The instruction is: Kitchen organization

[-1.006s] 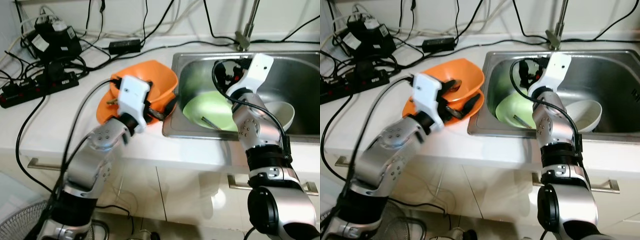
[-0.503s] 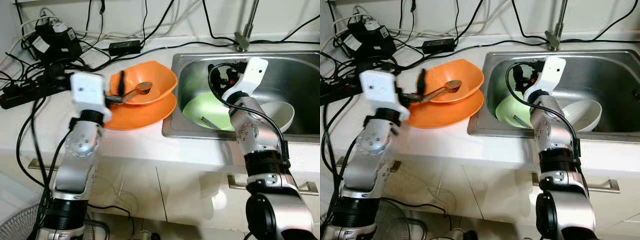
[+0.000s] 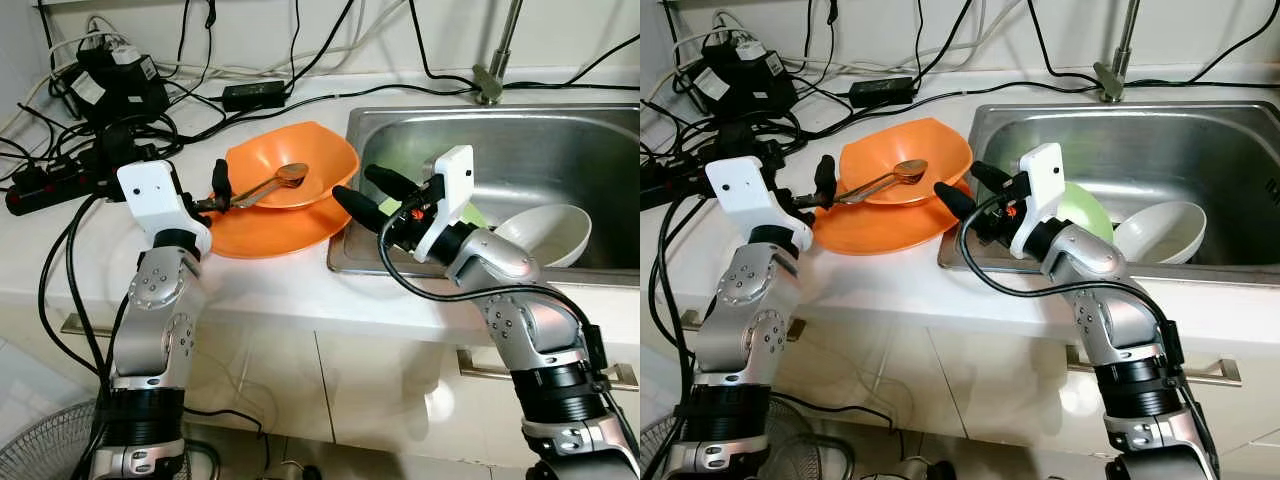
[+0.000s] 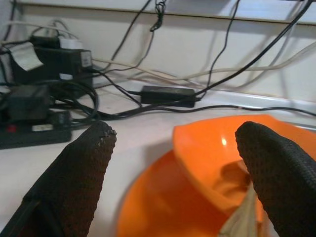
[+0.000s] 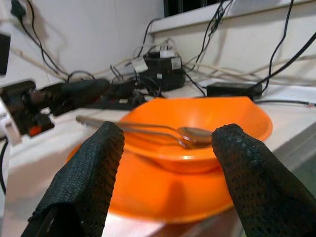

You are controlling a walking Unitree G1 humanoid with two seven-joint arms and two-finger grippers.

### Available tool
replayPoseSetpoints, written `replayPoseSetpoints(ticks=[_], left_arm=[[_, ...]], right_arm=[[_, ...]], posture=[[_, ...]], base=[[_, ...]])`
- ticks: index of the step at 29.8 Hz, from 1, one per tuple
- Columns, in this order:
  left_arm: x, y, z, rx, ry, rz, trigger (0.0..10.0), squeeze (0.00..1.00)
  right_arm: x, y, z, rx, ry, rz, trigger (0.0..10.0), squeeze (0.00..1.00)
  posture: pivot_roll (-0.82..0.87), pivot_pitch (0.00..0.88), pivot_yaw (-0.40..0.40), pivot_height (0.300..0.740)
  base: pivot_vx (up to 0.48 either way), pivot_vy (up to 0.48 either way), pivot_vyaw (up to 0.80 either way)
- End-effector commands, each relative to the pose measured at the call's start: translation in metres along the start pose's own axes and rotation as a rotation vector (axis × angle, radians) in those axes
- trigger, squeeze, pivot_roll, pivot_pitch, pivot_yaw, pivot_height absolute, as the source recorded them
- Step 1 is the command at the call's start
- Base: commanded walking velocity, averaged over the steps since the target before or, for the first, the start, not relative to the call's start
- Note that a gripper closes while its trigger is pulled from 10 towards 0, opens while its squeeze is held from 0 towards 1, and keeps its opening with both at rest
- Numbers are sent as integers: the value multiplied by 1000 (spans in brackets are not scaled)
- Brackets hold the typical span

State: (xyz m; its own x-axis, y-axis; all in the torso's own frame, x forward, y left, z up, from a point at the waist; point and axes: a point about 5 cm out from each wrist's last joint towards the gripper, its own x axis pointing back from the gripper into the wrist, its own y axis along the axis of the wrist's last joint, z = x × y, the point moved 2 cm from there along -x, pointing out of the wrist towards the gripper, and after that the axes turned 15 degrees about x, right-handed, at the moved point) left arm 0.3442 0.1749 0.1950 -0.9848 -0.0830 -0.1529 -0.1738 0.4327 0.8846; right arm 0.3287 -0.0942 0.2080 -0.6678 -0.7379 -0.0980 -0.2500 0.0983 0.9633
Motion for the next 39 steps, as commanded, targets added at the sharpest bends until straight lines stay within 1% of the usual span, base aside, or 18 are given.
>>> replayPoseSetpoints(ticks=[1, 3, 7, 9, 13, 14, 15, 17, 18, 19, 20, 22, 26, 27, 31, 32, 38, 39], left_arm=[[-2, 0, 3, 14, 5, 29, 10000, 0], [-2, -4, 0, 47, -1, 58, 10000, 0], [-2, -13, -5, 235, 8, 128, 9961, 0], [-1, -16, -3, 287, 26, 150, 7686, 0], [1, -21, -1, 411, 62, 182, 10000, 0], [1, -21, 0, 438, 69, 183, 10000, 0], [1, -22, 1, 478, 77, 190, 8549, 0], [1, -23, 1, 504, 82, 196, 8549, 0], [1, -24, 1, 556, 85, 207, 3255, 0], [1, -24, 1, 556, 85, 207, 3255, 0], [0, -23, 1, 591, 88, 206, 0, 0], [-1, -20, -1, 703, 81, 199, 0, 0], [-1, -19, -6, 773, 61, 211, 78, 0], [-1, -19, -7, 792, 59, 216, 2784, 0], [-1, -21, -8, 819, 59, 240, 4314, 0], [0, -21, -10, 841, 49, 250, 9647, 0], [5, -19, -3, 861, 63, 241, 10000, 0], [7, -16, 2, 871, 73, 220, 8941, 0]], right_arm=[[-1, 5, 4, 32, 20, 3, 10000, 0], [-1, 6, 3, 37, 11, -3, 10000, 0], [-2, 8, 7, 31, 23, -9, 10000, 0], [-2, 8, 9, 35, 31, -5, 10000, 0], [-2, 9, 11, 30, 45, -6, 10000, 0], [-2, 9, 12, 30, 48, -6, 10000, 0], [-2, 9, 12, 30, 51, -6, 10000, 0], [-2, 9, 12, 30, 52, -5, 10000, 0], [-2, 10, 12, 30, 55, -5, 10000, 0], [-2, 10, 12, 30, 55, -5, 10000, 0], [-2, 10, 12, 28, 55, -6, 10000, 0], [-2, 9, 13, 22, 55, -5, 10000, 0], [-3, 9, 15, 19, 59, -4, 10000, 0], [-3, 9, 15, 20, 60, -2, 10000, 0], [-2, 8, 15, 21, 62, 5, 10000, 0], [-2, 7, 15, 23, 66, 7, 10000, 0], [-1, 9, 19, 2, 94, -2, 10000, 0], [-1, 9, 22, -5, 112, -4, 10000, 0]], posture=[[-26, 52, 164, 740], [-25, 54, 163, 740], [-25, 55, 162, 740], [-26, 57, 162, 740], [-26, 58, 162, 740], [-26, 58, 162, 740], [-27, 58, 162, 740], [-27, 58, 162, 740], [-27, 59, 161, 740], [-27, 59, 161, 740], [-27, 59, 161, 740], [-26, 59, 161, 740], [-26, 60, 159, 740], [-26, 60, 159, 740], [-27, 59, 158, 740], [-28, 59, 158, 740], [-32, 56, 159, 740], [-29, 54, 155, 740]], base=[[0, 0, 0], [0, 0, 0], [0, 0, 0], [0, 0, 0], [0, 0, 0], [0, 0, 0], [0, 0, 0], [0, 0, 0], [0, 0, 0], [0, 0, 0], [0, 0, 0], [0, 0, 0], [0, 0, 0], [0, 0, 0], [0, 0, 0], [0, 0, 0], [0, 0, 0], [0, 0, 0]])
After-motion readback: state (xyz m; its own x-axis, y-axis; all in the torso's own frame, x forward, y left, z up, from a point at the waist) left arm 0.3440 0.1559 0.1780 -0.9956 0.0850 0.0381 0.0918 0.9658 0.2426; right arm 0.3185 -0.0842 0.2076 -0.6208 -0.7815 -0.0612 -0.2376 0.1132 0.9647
